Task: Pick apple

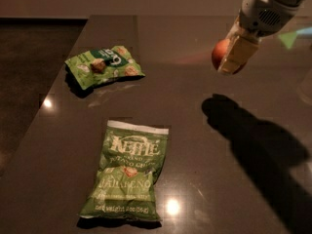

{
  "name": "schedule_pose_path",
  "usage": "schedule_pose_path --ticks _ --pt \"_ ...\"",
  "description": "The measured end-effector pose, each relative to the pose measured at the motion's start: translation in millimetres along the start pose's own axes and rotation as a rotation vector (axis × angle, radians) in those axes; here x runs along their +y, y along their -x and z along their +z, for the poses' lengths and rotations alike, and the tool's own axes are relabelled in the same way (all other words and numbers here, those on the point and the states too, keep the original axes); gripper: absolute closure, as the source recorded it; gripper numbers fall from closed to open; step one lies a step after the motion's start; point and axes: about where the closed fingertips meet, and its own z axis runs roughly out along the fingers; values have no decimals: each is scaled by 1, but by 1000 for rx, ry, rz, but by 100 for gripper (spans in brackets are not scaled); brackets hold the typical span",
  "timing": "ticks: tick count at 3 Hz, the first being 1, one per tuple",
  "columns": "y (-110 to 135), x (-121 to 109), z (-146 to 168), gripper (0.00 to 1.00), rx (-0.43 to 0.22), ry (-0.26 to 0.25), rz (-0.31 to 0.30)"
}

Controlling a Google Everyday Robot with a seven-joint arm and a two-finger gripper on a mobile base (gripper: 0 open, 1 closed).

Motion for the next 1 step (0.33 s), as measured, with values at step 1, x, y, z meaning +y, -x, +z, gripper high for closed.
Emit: schedule_pose_path --ticks 1 --pt "0 0 0 100 0 0 0"
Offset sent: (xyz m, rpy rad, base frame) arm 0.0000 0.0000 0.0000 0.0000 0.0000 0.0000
